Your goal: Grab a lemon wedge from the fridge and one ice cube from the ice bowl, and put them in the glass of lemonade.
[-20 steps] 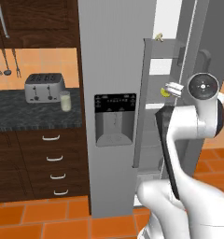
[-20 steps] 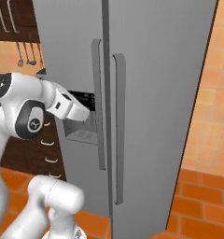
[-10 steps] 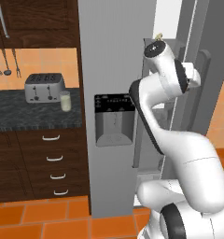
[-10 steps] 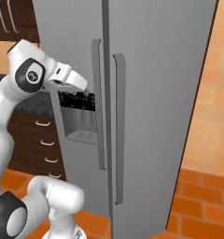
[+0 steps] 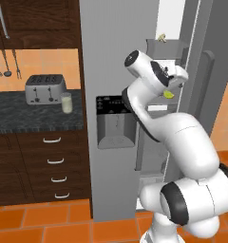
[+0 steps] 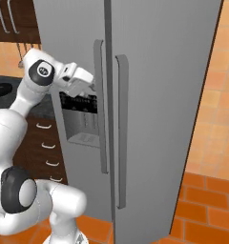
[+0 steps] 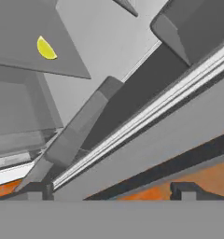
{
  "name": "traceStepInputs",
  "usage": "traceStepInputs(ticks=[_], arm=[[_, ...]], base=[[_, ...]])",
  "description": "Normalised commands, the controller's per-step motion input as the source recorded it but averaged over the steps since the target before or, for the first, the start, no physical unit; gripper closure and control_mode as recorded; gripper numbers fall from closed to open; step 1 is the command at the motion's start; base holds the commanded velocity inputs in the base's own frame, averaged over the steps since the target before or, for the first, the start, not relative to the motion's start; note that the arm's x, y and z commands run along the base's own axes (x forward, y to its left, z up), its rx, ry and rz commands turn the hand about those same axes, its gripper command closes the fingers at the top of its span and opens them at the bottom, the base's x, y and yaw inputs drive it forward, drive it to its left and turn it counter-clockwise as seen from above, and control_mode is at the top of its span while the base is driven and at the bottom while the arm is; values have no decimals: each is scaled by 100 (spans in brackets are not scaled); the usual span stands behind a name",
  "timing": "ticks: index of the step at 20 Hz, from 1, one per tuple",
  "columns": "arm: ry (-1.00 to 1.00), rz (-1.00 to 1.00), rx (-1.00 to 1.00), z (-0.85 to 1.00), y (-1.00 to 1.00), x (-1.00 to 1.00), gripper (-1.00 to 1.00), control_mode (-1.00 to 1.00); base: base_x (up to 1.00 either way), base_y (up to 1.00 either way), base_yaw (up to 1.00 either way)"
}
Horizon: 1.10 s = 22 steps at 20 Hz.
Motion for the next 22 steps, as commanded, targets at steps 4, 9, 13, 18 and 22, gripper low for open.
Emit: traceStepInputs(ticks=[4,9,13,18,22], arm=[[12,13,-11,0,-58,80,-100,-100],[9,10,-6,-15,-29,8,-100,-100],[8,5,-1,-9,0,0,-100,-100],[4,1,-5,-11,-17,-12,-100,-100],[3,-4,-1,-18,-54,-51,-100,-100]], base=[[0,0,0],[0,0,0],[0,0,0],[0,0,0],[0,0,0]])
